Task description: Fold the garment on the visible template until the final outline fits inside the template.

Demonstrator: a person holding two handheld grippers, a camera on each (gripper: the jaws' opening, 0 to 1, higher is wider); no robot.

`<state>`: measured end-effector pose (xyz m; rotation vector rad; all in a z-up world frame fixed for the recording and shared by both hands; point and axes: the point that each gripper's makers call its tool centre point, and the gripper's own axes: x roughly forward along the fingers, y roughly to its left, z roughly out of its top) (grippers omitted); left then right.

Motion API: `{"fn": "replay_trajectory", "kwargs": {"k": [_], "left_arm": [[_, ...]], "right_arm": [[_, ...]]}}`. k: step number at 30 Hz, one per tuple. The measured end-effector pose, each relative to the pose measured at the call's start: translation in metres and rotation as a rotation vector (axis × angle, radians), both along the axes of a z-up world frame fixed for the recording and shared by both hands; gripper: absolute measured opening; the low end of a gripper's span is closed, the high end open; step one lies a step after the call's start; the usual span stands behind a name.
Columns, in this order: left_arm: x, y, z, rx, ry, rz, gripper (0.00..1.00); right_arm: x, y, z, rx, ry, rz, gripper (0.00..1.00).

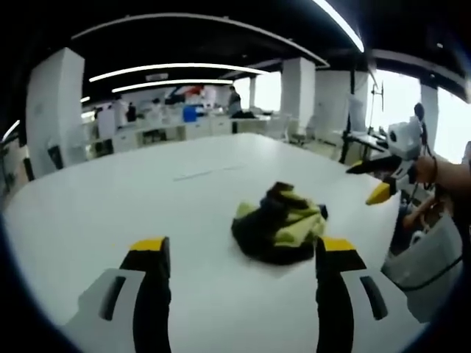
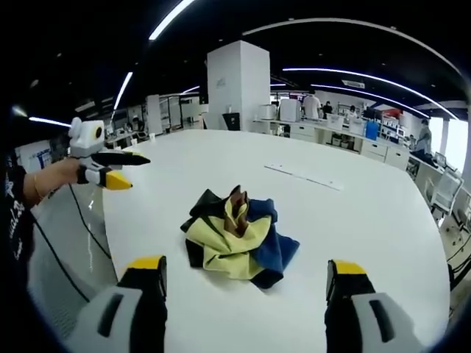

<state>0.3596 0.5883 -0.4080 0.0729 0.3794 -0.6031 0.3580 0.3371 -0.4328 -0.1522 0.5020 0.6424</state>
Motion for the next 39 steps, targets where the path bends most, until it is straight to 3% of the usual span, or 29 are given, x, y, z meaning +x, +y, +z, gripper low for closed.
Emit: {"fn": "replay_trajectory", "kwargs": {"k": [13,23,31,39], "left_arm": [[0.016,-0.027,-0.016,0.004,0.001,-0.081,0.60],[0.029,-0.046,-0.031,0.020,0.012,-0.143,0.50],[0.040,-0.059,-0.041,0.007,0.022,-0.158,0.43],[0.049,-0.065,-0.060,0.017,0.048,-0.172,0.39]], "right_arm": [[0.036,-0.001,0.003,0.076,-0.031,0.013,0.60],[0.058,0.012,-0.006,0.045,-0.049,0.063,0.44],[0.080,0.021,-0.009,0.019,-0.076,0.097,0.35],[0.098,0.032,-0.022,0.005,-0.058,0.130,0.31]]}}
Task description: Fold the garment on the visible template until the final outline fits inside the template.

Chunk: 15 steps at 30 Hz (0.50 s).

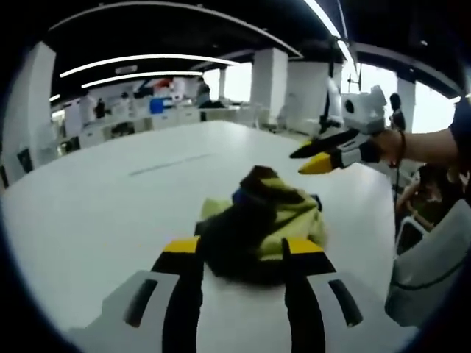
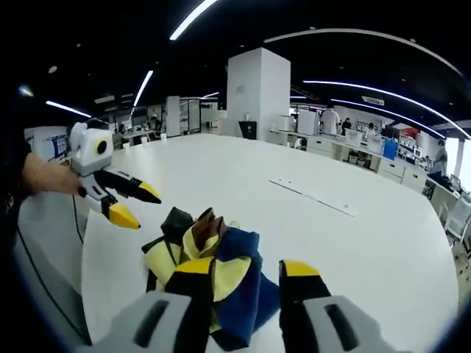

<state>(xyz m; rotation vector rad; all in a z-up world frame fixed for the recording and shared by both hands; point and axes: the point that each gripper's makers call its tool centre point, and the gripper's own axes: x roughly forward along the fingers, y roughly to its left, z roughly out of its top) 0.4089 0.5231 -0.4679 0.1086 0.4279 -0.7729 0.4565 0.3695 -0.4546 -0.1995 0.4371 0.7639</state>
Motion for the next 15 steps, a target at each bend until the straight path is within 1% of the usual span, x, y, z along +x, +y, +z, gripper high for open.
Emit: {"fn": "replay_trajectory", "kwargs": {"k": [2,4,10,13,15], "left_arm": [[0.002,-0.002,0.000,-0.014,-0.003,0.003,0.38],[0.004,-0.003,0.000,-0.019,-0.003,0.008,0.37],[0.014,-0.005,-0.007,0.002,-0.011,0.013,0.31],[0.019,-0.007,-0.010,0.008,-0.011,0.018,0.30],[0.020,-0.010,-0.010,0.009,-0.011,0.017,0.27]], "right_arm": [[0.003,0.002,-0.003,-0.006,-0.001,0.008,0.31],[0.005,0.006,-0.006,0.001,0.010,0.019,0.31],[0.014,0.010,-0.015,-0.012,0.013,0.028,0.30],[0.017,0.015,-0.016,-0.012,0.009,0.041,0.26],[0.020,0.016,-0.020,-0.015,0.012,0.043,0.23]]}}
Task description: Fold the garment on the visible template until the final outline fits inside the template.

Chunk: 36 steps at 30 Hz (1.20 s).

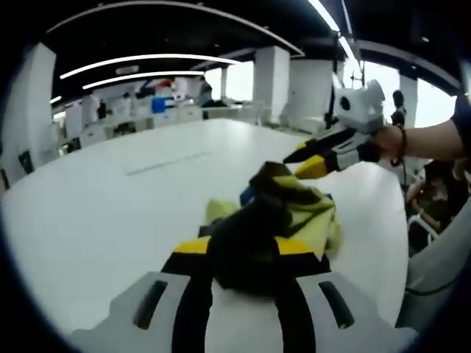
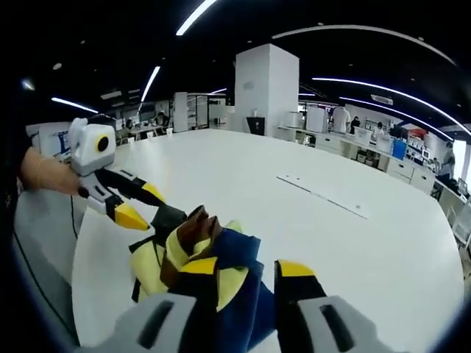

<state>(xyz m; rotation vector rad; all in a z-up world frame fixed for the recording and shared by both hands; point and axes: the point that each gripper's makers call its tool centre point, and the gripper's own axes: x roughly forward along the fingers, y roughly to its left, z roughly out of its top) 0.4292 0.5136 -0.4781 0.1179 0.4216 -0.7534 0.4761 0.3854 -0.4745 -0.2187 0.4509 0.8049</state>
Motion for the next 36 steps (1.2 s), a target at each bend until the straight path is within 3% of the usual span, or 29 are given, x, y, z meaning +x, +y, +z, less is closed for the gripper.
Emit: {"fn": "replay_trajectory", "kwargs": {"k": [4,6,15,27,29,30,36], "left_arm": [[0.004,-0.002,-0.004,0.000,0.009,0.003,0.22],[0.008,0.001,-0.005,0.001,0.006,0.011,0.19],[0.009,0.005,-0.012,0.032,0.021,0.022,0.00],[0.009,0.008,-0.010,0.017,0.024,0.040,0.00],[0.007,0.005,-0.005,-0.039,0.040,0.043,0.00],[0.007,0.009,-0.005,-0.032,0.043,0.048,0.00],[0.009,0.012,0.002,-0.035,0.015,0.063,0.00]], "right_arm": [[0.003,0.001,-0.005,-0.005,0.001,-0.010,0.20],[0.004,0.002,-0.004,0.001,0.000,-0.010,0.14],[0.006,0.005,-0.005,0.018,0.009,-0.028,0.06],[0.005,-0.001,-0.001,0.012,-0.002,-0.039,0.00],[0.004,-0.001,0.001,0.011,-0.003,-0.042,0.00],[0.004,-0.002,0.000,0.011,-0.002,-0.044,0.00],[0.002,-0.005,0.004,0.011,-0.005,-0.052,0.00]]}}
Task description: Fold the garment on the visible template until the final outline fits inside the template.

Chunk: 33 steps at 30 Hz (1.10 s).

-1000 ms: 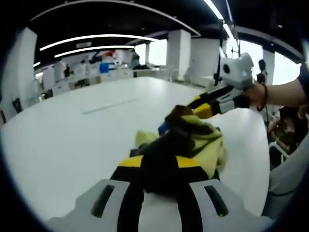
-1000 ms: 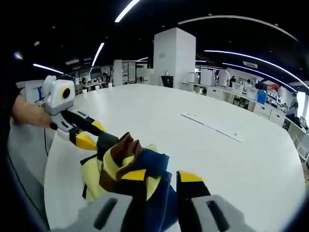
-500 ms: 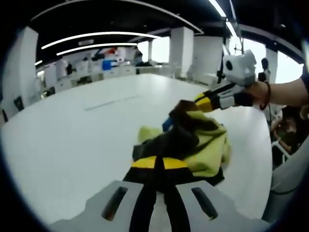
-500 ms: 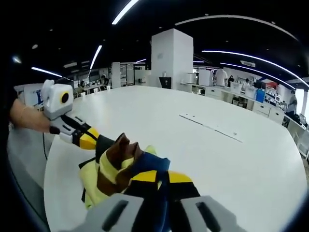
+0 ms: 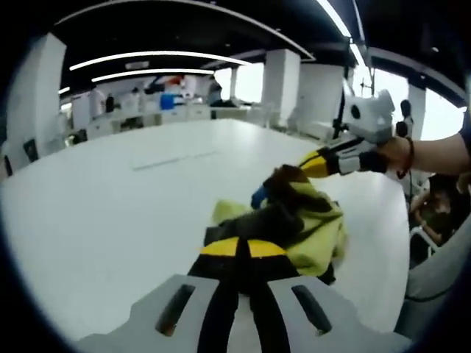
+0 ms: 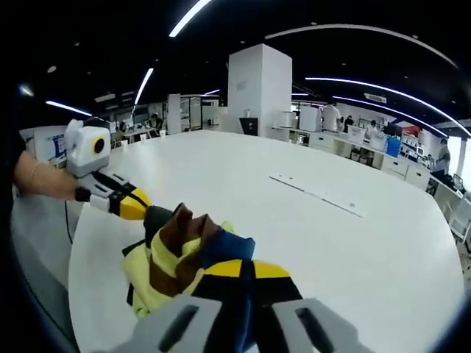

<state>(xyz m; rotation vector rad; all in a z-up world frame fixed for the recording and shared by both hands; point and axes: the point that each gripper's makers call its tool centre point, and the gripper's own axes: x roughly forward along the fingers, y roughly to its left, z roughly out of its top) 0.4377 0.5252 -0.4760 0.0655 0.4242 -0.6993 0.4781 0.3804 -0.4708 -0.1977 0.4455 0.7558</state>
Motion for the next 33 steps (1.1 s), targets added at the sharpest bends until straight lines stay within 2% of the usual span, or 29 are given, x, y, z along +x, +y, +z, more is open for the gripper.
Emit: {"fn": "replay_trajectory", "kwargs": {"k": [8,10,15,24,33], "left_arm": [[-0.003,0.004,0.015,-0.027,0.007,0.017,0.00],[-0.004,0.007,0.022,-0.012,-0.010,0.015,0.00],[-0.007,0.011,0.043,-0.018,-0.035,0.024,0.00],[0.001,0.031,0.079,-0.043,-0.091,0.080,0.00],[0.012,0.048,0.114,-0.071,-0.145,0.137,0.00]], "right_arm": [[-0.004,-0.008,0.010,0.008,-0.005,-0.021,0.00],[-0.004,-0.011,0.015,0.010,-0.013,-0.026,0.00],[-0.005,-0.021,0.028,-0.003,-0.050,-0.044,0.00],[0.001,-0.037,0.056,-0.024,-0.107,-0.072,0.00],[0.009,-0.040,0.080,-0.040,-0.156,-0.076,0.00]]}}
